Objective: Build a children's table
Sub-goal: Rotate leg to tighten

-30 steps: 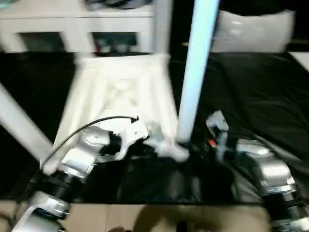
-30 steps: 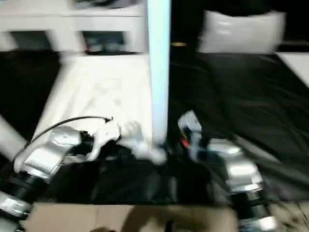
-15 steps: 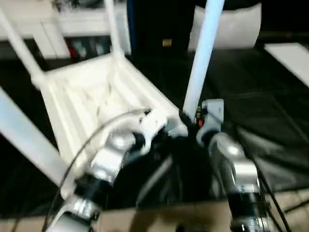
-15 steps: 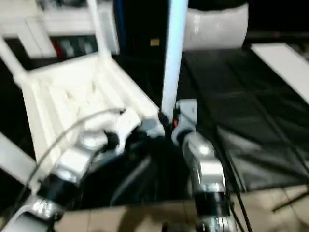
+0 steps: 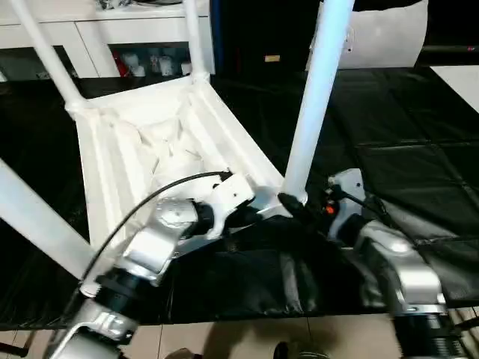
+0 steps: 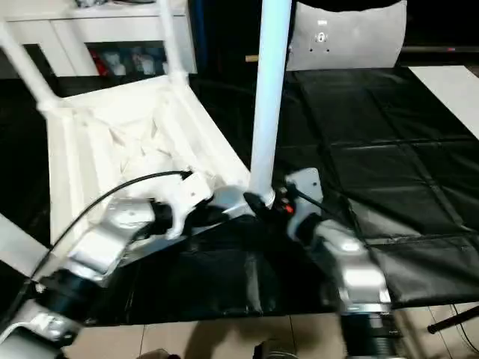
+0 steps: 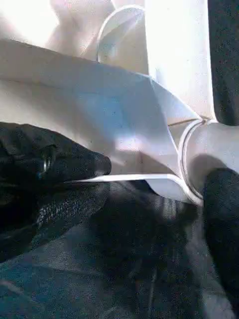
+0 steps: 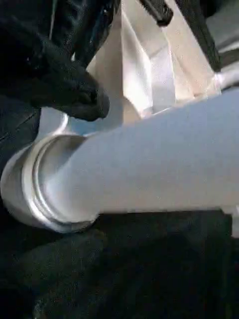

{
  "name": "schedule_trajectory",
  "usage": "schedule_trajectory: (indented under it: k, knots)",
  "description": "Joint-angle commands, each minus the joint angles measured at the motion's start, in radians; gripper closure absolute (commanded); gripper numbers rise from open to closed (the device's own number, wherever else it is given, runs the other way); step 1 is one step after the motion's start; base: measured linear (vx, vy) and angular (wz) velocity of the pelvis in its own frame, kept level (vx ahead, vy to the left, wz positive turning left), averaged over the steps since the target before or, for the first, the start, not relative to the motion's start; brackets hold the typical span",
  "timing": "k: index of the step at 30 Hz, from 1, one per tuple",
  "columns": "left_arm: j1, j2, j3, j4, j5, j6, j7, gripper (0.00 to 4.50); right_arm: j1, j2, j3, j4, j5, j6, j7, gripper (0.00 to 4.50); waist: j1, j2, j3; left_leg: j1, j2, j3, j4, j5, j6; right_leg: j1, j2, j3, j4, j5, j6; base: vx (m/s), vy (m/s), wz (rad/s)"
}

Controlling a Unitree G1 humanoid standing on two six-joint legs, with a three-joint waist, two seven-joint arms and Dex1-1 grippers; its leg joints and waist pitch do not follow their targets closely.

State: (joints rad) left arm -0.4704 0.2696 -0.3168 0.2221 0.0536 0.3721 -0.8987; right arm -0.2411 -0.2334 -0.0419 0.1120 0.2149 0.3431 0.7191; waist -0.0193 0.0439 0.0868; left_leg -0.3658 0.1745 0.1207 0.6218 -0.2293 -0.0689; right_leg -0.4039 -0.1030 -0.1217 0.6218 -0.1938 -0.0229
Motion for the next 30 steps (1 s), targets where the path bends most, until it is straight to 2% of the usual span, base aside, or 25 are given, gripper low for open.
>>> schedule_trajectory:
  k: [1, 2, 3, 4, 6, 9, 10, 12, 14, 15, 17, 20, 23, 24, 25, 26, 27, 28, 29, 30]
  knots:
    - [-0.001, 0.041, -0.005, -0.033, -0.013, -0.055, -0.056, 4.50, -0.017, -0.070, -0.004, -0.012, 0.037, -0.018, 0.134, 0.47, 0.005, -0.019, -0.071, -0.016, 0.041, 0.006, -0.070, -0.033, 0.142, 0.077, -0.051, 0.063, -0.079, -0.153, -0.229, 0.000, 0.000, 0.00]
    - [-0.001, 0.041, -0.005, -0.033, -0.013, -0.055, -0.056, 4.50, -0.017, -0.070, -0.004, -0.012, 0.037, -0.018, 0.134, 0.47, 0.005, -0.023, -0.074, -0.015, 0.040, 0.006, -0.069, -0.031, 0.148, 0.076, -0.051, 0.062, -0.079, -0.146, -0.233, 0.000, 0.000, 0.00]
    - [0.008, 0.103, -0.019, -0.033, -0.033, -0.115, -0.152, 4.50, -0.042, -0.158, 0.008, 0.030, 0.060, -0.068, 0.303, 0.47, 0.009, -0.027, -0.078, -0.017, 0.040, 0.007, -0.066, -0.020, 0.165, 0.077, -0.053, 0.061, -0.077, -0.133, -0.239, 0.000, 0.000, 0.00]
    - [0.010, 0.128, -0.024, -0.034, -0.042, -0.149, -0.198, 4.50, -0.054, -0.183, 0.017, 0.050, 0.065, -0.084, 0.362, 0.47, 0.012, -0.030, -0.081, -0.018, 0.039, 0.006, -0.063, -0.014, 0.170, 0.080, -0.052, 0.061, -0.072, -0.125, -0.241, 0.000, 0.000, 0.00]
    - [0.013, 0.154, -0.028, -0.037, -0.062, -0.181, -0.258, 4.50, -0.070, -0.210, 0.032, 0.073, 0.072, -0.101, 0.436, 0.47, 0.014, -0.026, -0.078, -0.015, 0.041, 0.008, -0.062, 0.005, 0.191, 0.073, -0.052, 0.062, -0.069, -0.106, -0.252, 0.000, 0.000, 0.00]
    - [0.008, 0.193, -0.040, -0.035, -0.063, -0.200, -0.315, 4.50, -0.095, -0.241, 0.071, 0.112, 0.076, -0.147, 0.529, 0.47, 0.023, -0.028, -0.081, -0.012, 0.045, 0.011, -0.060, 0.034, 0.203, 0.070, -0.053, 0.061, -0.065, -0.095, -0.263, 0.000, 0.000, 0.00]
    - [0.004, 0.214, -0.046, -0.028, -0.066, -0.218, -0.346, 4.50, -0.112, -0.254, 0.100, 0.136, 0.067, -0.167, 0.581, 0.47, 0.029, -0.028, -0.081, -0.007, 0.047, 0.013, -0.060, 0.042, 0.201, 0.066, -0.051, 0.063, -0.066, -0.094, -0.268, 0.000, 0.000, 0.00]
    - [0.000, 0.226, -0.049, -0.026, -0.068, -0.227, -0.364, 4.50, -0.123, -0.262, 0.122, 0.146, 0.064, -0.168, 0.618, 0.47, 0.037, -0.029, -0.081, -0.005, 0.050, 0.014, -0.062, 0.044, 0.195, 0.066, -0.051, 0.063, -0.064, -0.094, -0.276, 0.000, 0.000, 0.00]
    - [-0.004, 0.234, -0.053, -0.022, -0.076, -0.236, -0.380, 4.50, -0.134, -0.269, 0.140, 0.158, 0.057, -0.174, 0.635, 0.47, 0.046, -0.029, -0.083, -0.002, 0.052, 0.014, -0.062, 0.055, 0.191, 0.065, -0.050, 0.064, -0.059, -0.078, -0.282, 0.000, 0.000, 0.00]
    - [-0.009, 0.238, -0.057, -0.015, -0.078, -0.245, -0.389, 4.50, -0.140, -0.271, 0.146, 0.164, 0.053, -0.174, 0.637, 0.47, 0.051, -0.035, -0.085, -0.002, 0.053, 0.014, -0.062, 0.066, 0.188, 0.066, -0.050, 0.065, -0.056, -0.071, -0.285, 0.000, 0.000, 0.00]
    - [-0.013, 0.245, -0.064, -0.003, -0.084, -0.269, -0.406, 4.50, -0.143, -0.277, 0.150, 0.168, 0.056, -0.171, 0.648, 0.47, 0.054, -0.033, -0.088, 0.000, 0.052, 0.015, -0.061, 0.063, 0.182, 0.066, -0.051, 0.066, -0.057, -0.077, -0.285, 0.000, 0.000, 0.00]
    - [-0.018, 0.241, -0.059, 0.028, -0.072, -0.315, -0.403, 4.50, -0.118, -0.298, 0.140, 0.150, 0.072, -0.159, 0.675, 0.47, 0.057, -0.030, -0.090, -0.001, 0.053, 0.015, -0.061, 0.049, 0.165, 0.068, -0.051, 0.066, -0.057, -0.073, -0.281, 0.000, 0.000, 0.00]
    - [-0.025, 0.215, -0.034, 0.051, -0.053, -0.333, -0.330, 4.50, -0.061, -0.328, 0.118, 0.098, 0.102, -0.134, 0.670, 0.47, 0.061, -0.035, -0.088, -0.004, 0.052, 0.016, -0.063, 0.028, 0.156, 0.070, -0.051, 0.067, -0.062, -0.088, -0.273, 0.000, 0.000, 0.00]
    - [-0.018, 0.221, -0.019, 0.020, -0.077, -0.300, -0.338, 4.50, -0.011, -0.340, 0.083, 0.042, 0.137, -0.080, 0.640, 0.47, 0.067, -0.040, -0.088, -0.003, 0.054, 0.017, -0.063, 0.012, 0.148, 0.072, -0.053, 0.068, -0.064, -0.108, -0.264, 0.000, 0.000, 0.00]
    - [-0.014, 0.227, -0.018, 0.008, -0.084, -0.293, -0.348, 4.50, 0.000, -0.342, 0.074, 0.029, 0.146, -0.065, 0.632, 0.47, 0.072, -0.039, -0.087, -0.003, 0.056, 0.017, -0.065, 0.011, 0.145, 0.073, -0.053, 0.070, -0.067, -0.116, -0.258, 0.000, 0.000, 0.00]
    - [-0.009, 0.236, -0.017, -0.009, -0.093, -0.285, -0.362, 4.50, 0.014, -0.344, 0.064, 0.012, 0.157, -0.045, 0.621, 0.47, 0.076, -0.033, -0.089, -0.001, 0.057, 0.016, -0.065, 0.015, 0.141, 0.072, -0.054, 0.070, -0.064, -0.116, -0.257, 0.000, 0.000, 0.00]
    - [-0.004, 0.240, -0.012, -0.022, -0.103, -0.278, -0.370, 4.50, 0.023, -0.343, 0.055, -0.001, 0.166, -0.029, 0.611, 0.47, 0.074, -0.036, -0.089, -0.004, 0.057, 0.016, -0.066, 0.008, 0.135, 0.073, -0.053, 0.068, -0.065, -0.125, -0.251, 0.000, 0.000, 0.00]
    - [0.013, 0.232, 0.027, -0.065, -0.157, -0.249, -0.362, 4.23, 0.051, -0.332, 0.024, -0.051, 0.204, 0.026, 0.572, 0.40, 0.072, -0.028, -0.090, -0.005, 0.054, 0.017, -0.066, 0.006, 0.124, 0.074, -0.051, 0.068, -0.067, -0.131, -0.246, 0.000, 0.000, 0.00]
    - [0.027, 0.222, 0.061, -0.104, -0.204, -0.220, -0.350, 4.23, 0.074, -0.315, 0.001, -0.099, 0.232, 0.060, 0.532, 0.40, 0.072, -0.033, -0.092, -0.006, 0.054, 0.017, -0.064, 0.009, 0.121, 0.075, -0.052, 0.067, -0.066, -0.123, -0.245, 0.000, 0.000, 0.00]
    - [0.043, 0.216, 0.089, -0.144, -0.242, -0.194, -0.338, 3.95, 0.099, -0.299, -0.018, -0.148, 0.254, 0.082, 0.495, 0.18, 0.070, -0.032, -0.093, -0.007, 0.055, 0.017, -0.066, 0.014, 0.113, 0.076, -0.053, 0.068, -0.064, -0.113, -0.248, 0.000, 0.000, 0.00]
